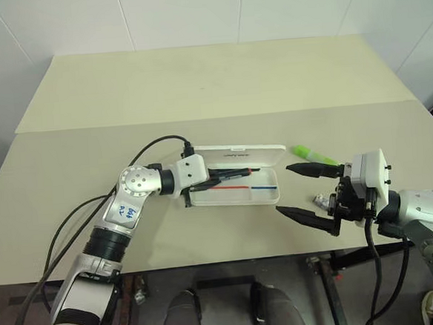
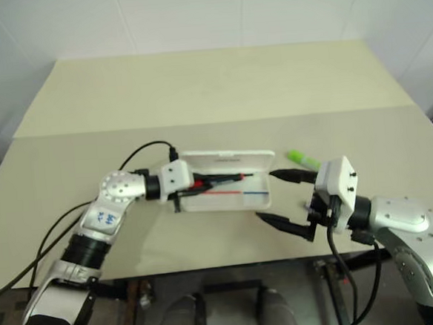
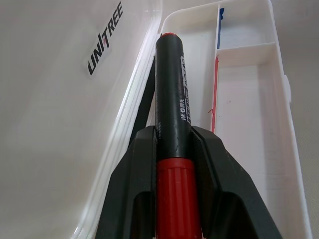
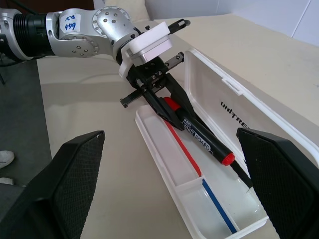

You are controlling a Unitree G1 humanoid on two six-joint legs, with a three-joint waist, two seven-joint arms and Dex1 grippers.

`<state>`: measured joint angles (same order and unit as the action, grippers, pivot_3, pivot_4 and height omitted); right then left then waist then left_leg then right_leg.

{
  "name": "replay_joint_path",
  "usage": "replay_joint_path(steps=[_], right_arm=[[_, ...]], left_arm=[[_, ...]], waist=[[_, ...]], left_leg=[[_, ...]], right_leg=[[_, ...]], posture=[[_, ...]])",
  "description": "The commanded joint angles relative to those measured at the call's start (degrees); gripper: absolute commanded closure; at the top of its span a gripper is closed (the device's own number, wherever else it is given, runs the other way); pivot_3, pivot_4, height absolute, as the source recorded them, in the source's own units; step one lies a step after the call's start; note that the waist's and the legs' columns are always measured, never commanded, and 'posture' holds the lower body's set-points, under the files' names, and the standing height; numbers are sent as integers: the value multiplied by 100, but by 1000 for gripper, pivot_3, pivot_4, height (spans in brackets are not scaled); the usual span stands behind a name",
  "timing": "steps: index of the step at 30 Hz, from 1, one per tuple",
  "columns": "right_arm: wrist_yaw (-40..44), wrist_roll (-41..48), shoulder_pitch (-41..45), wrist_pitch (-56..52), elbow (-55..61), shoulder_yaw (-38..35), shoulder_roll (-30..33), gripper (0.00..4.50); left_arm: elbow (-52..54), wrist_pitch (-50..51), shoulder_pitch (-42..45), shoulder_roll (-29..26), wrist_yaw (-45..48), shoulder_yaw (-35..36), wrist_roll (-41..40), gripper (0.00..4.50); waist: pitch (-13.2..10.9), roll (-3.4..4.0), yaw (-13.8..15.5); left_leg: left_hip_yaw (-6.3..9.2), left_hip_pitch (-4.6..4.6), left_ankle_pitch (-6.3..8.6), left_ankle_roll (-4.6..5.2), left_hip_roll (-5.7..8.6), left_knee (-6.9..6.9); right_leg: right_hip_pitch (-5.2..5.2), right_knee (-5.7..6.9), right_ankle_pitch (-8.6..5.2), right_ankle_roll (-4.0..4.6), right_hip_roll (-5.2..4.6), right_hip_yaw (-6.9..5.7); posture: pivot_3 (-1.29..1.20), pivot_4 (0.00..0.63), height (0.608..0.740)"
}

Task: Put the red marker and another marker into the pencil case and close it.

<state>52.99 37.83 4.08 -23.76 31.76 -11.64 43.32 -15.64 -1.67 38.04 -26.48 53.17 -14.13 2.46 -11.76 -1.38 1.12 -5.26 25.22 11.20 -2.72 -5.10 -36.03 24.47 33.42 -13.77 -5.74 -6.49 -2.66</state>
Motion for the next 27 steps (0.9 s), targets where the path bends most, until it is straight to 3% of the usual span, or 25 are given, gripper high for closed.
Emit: replay_joint_path(steps=[1,5,11,20,23,25,27], right_arm=[[-37,117,-8,93,266,-96,-34,0],[-53,118,-13,89,280,-97,-49,0],[-36,89,37,103,223,-62,-70,0],[326,91,237,49,-534,-130,47,0],[587,-238,523,213,-1388,-167,310,0],[708,-446,730,357,-1868,-115,416,0],[765,-741,987,529,-2422,12,476,0]], left_arm=[[11,-127,111,75,-26,-2,-15,2471],[55,-126,112,107,19,14,-47,1174],[548,253,-28,96,314,154,-486,1174],[2504,2110,-865,-451,1037,866,-2332,1174],[3324,2676,-1281,-740,836,1168,-2740,638],[3627,2907,-1382,-843,597,1299,-2815,7],[3829,3120,-1405,-884,320,1399,-2835,7]], waist=[[0,0,21],[0,0,29],[0,0,28],[0,0,-28],[0,0,-45],[0,0,-57],[0,0,-39]], left_leg=[[0,0,0,0,0,0],[0,0,0,0,0,-1],[0,1,0,0,0,0],[0,-3,-2,3,-1,1],[0,-2,-2,3,-1,-2],[-3,-4,-1,2,0,-4],[-2,-5,3,-6,0,-3]], right_leg=[[0,0,0,0,0,0],[0,0,0,0,0,0],[0,0,0,0,1,0],[0,6,0,1,3,5],[0,6,0,1,2,5],[0,5,1,-1,0,8],[0,4,3,1,0,8]], posture=[[0,150,740],[0,150,740],[0,150,740],[0,150,740],[0,150,740],[0,150,740],[0,150,740]])
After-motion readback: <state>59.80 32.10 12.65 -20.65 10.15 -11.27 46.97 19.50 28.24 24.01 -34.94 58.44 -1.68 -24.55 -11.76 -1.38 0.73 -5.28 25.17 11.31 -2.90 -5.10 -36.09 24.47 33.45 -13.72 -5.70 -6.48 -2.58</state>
